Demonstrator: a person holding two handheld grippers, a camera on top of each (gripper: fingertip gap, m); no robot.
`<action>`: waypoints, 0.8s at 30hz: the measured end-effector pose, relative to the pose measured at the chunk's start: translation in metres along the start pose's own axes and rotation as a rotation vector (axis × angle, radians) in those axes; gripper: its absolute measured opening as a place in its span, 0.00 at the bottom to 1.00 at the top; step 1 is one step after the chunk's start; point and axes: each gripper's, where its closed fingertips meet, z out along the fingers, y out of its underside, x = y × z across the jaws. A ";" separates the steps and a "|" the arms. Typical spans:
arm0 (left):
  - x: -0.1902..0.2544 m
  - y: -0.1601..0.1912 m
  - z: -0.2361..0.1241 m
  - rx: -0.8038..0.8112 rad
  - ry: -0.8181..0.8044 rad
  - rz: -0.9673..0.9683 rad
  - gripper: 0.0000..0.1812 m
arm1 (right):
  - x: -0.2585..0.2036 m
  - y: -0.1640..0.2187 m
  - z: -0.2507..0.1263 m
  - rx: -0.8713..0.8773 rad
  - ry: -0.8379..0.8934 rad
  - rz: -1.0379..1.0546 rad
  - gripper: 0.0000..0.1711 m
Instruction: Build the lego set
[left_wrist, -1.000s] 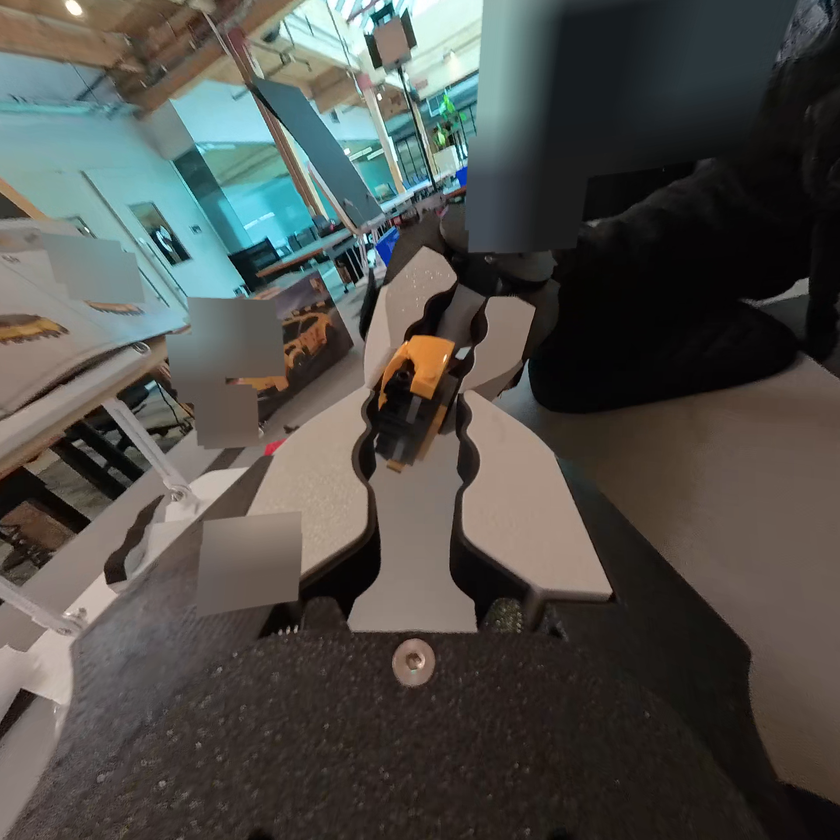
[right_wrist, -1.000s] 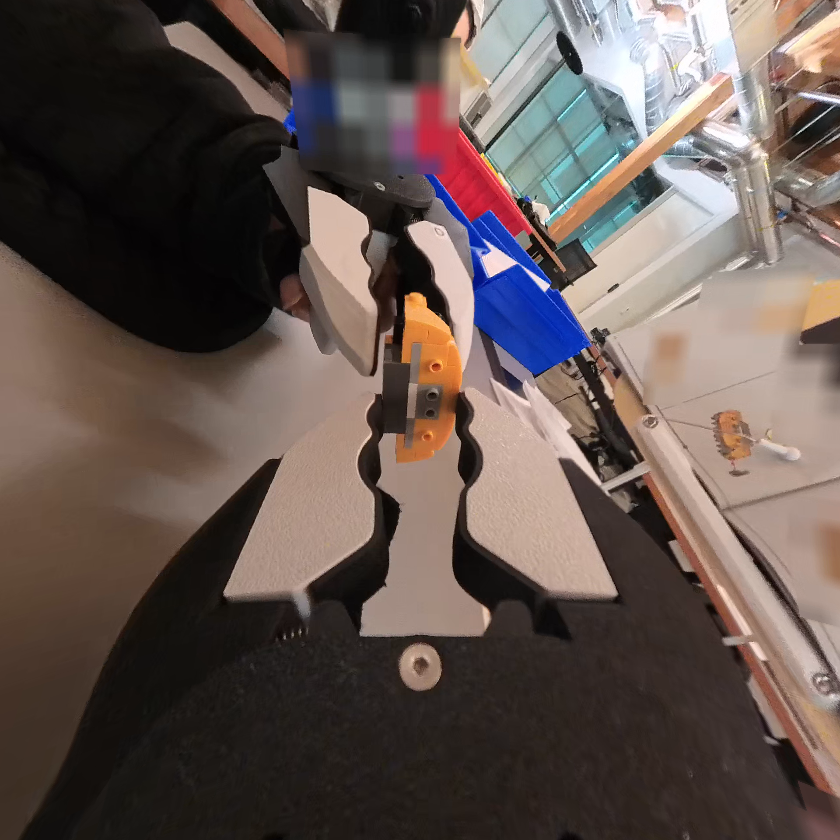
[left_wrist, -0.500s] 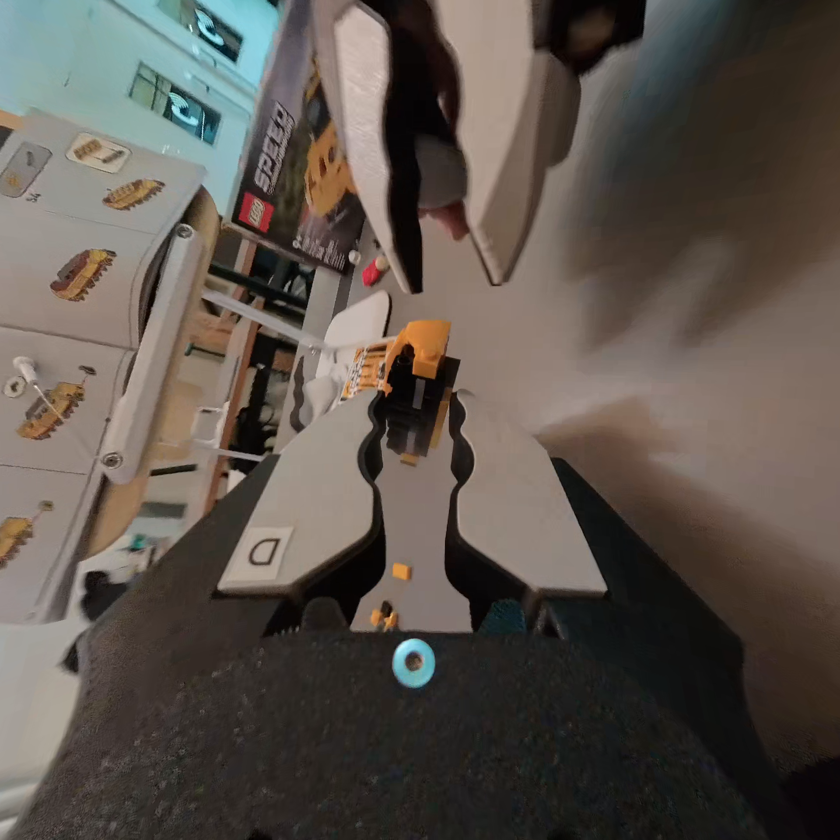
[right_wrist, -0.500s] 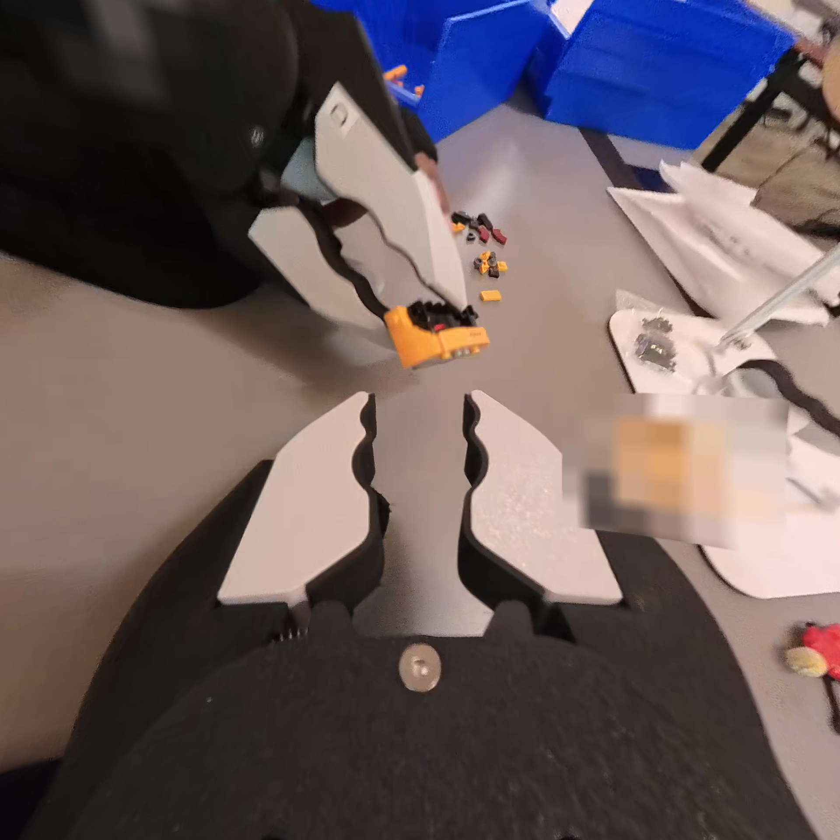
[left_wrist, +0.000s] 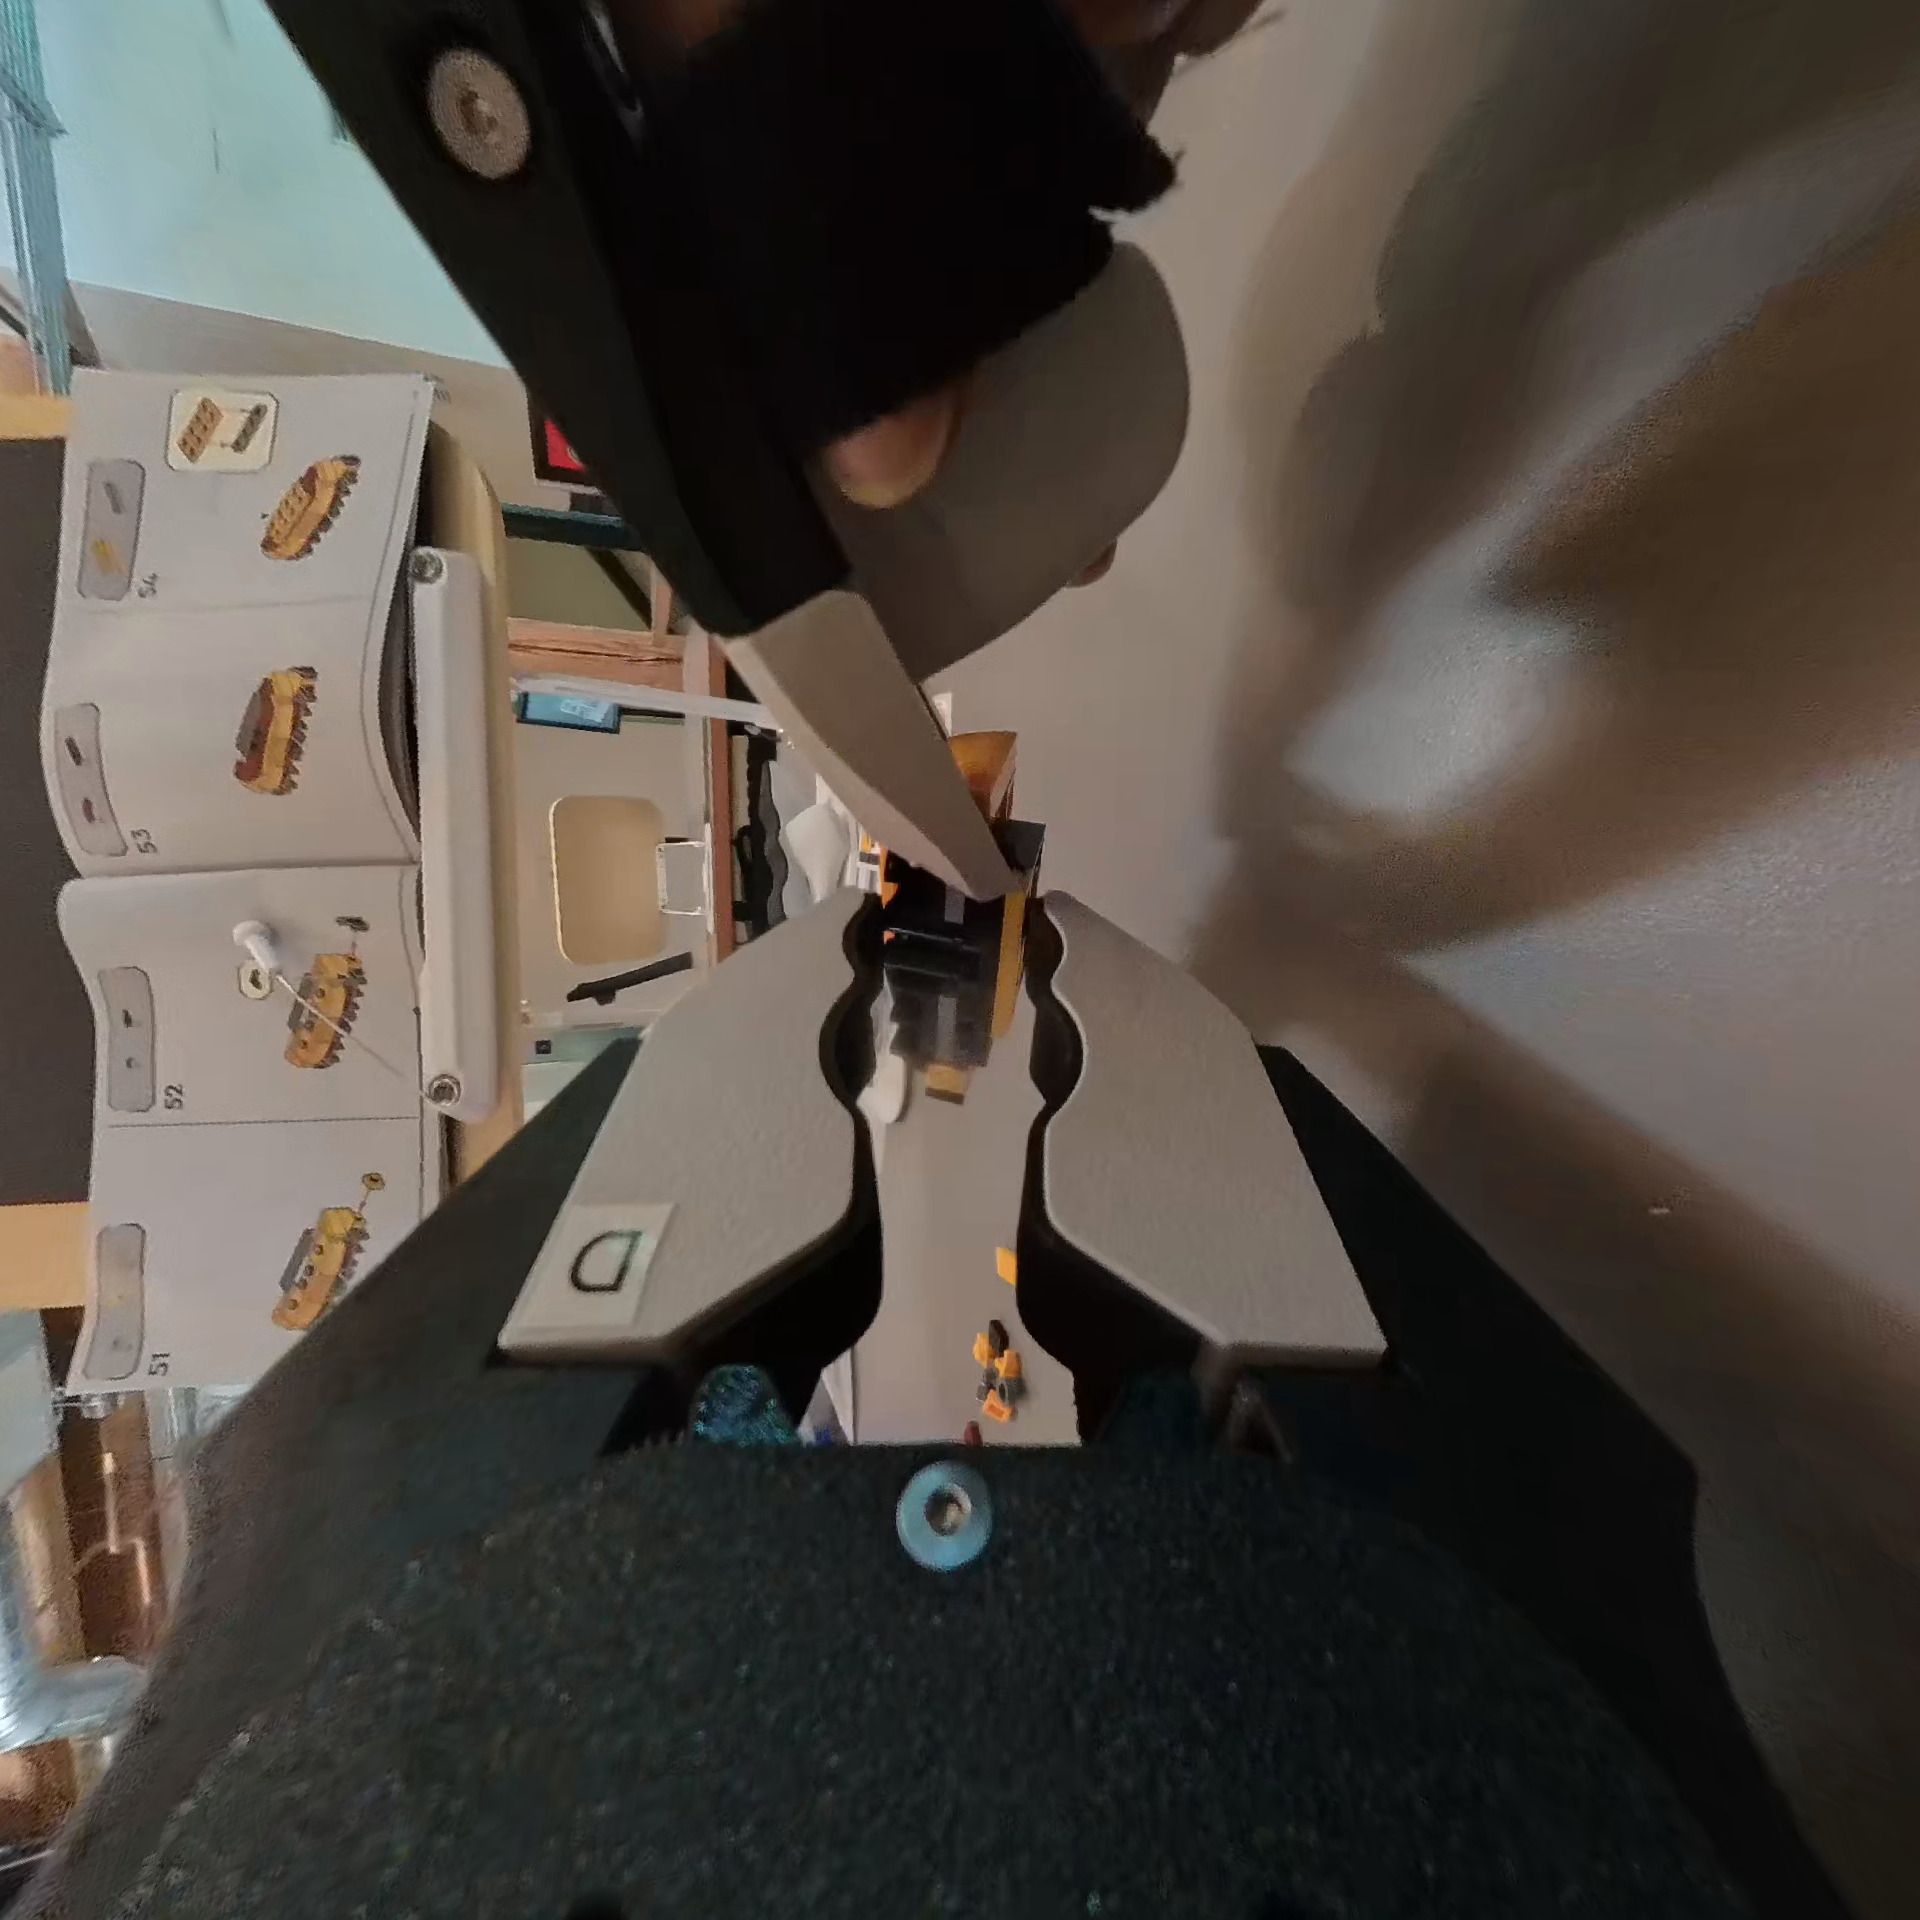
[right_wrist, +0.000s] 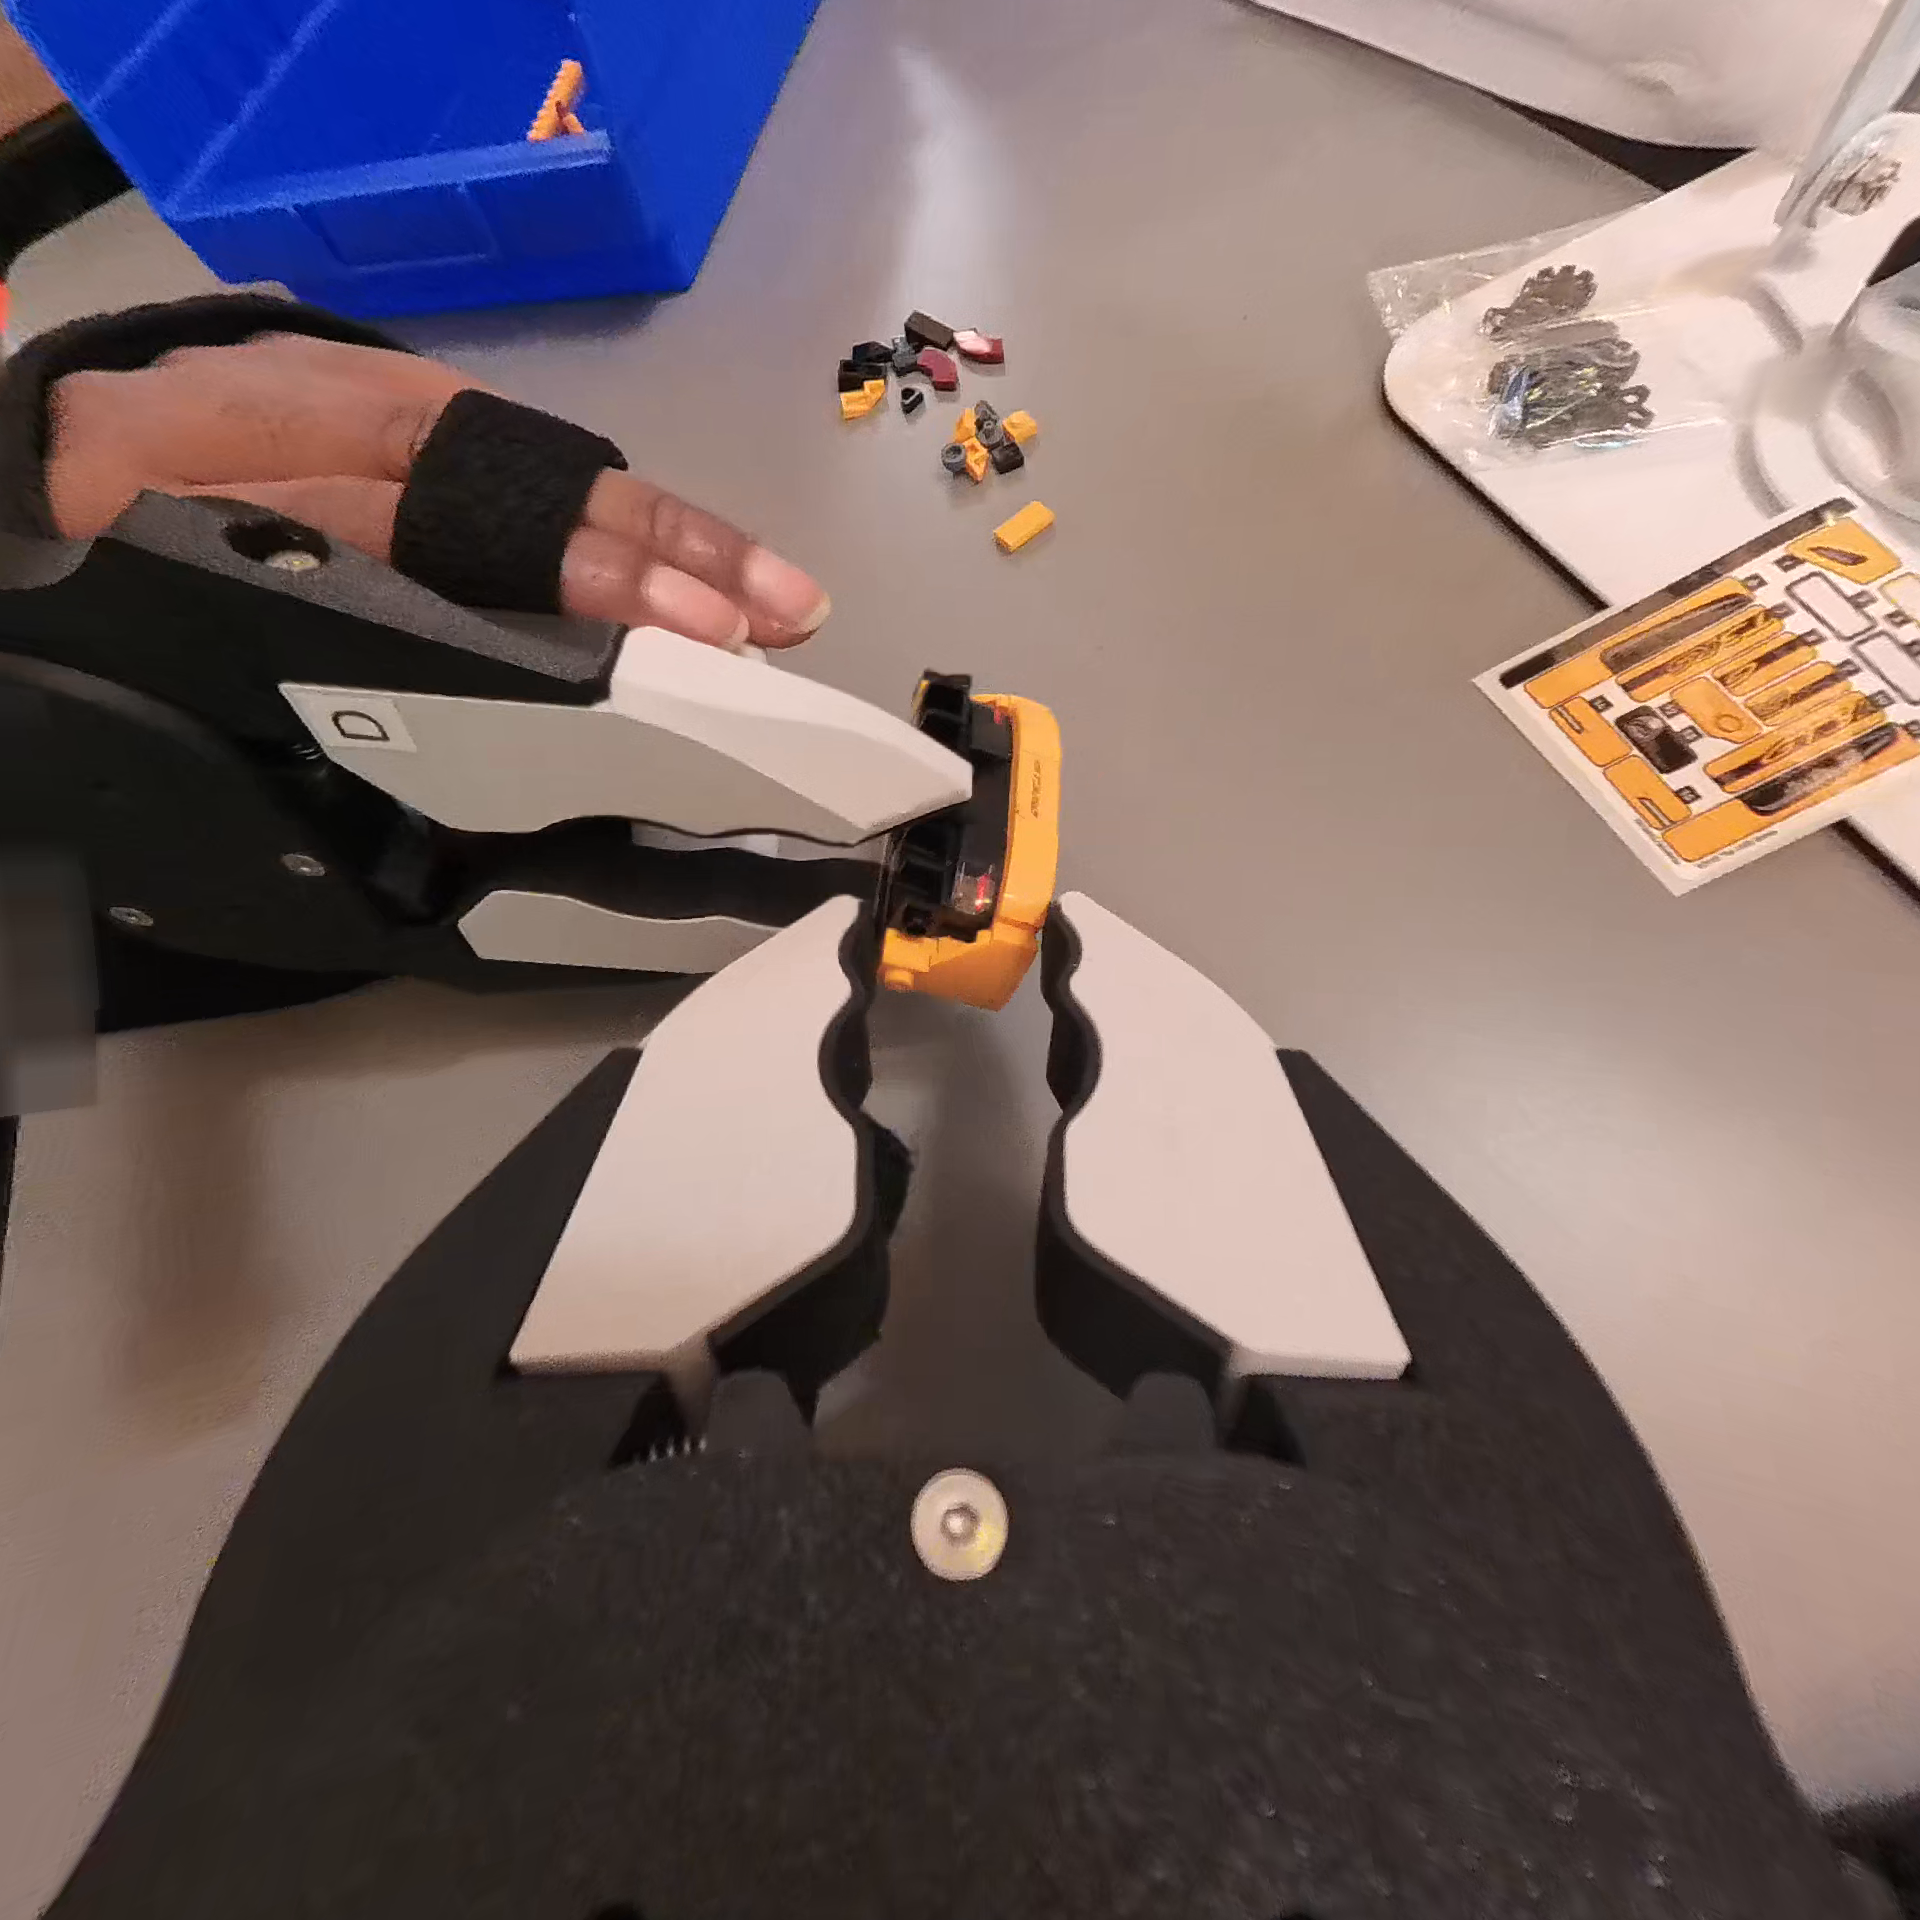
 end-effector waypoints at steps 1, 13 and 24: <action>0.000 -0.001 0.000 0.003 0.001 0.002 0.14 | 0.000 0.001 0.000 -0.002 -0.010 -0.011 0.18; 0.012 -0.015 -0.018 0.350 0.405 -0.606 0.20 | 0.010 0.017 -0.016 0.001 -0.035 -0.466 0.16; 0.045 -0.010 -0.017 0.275 0.601 -0.637 0.24 | 0.003 0.047 -0.001 -0.152 -0.038 -0.620 0.16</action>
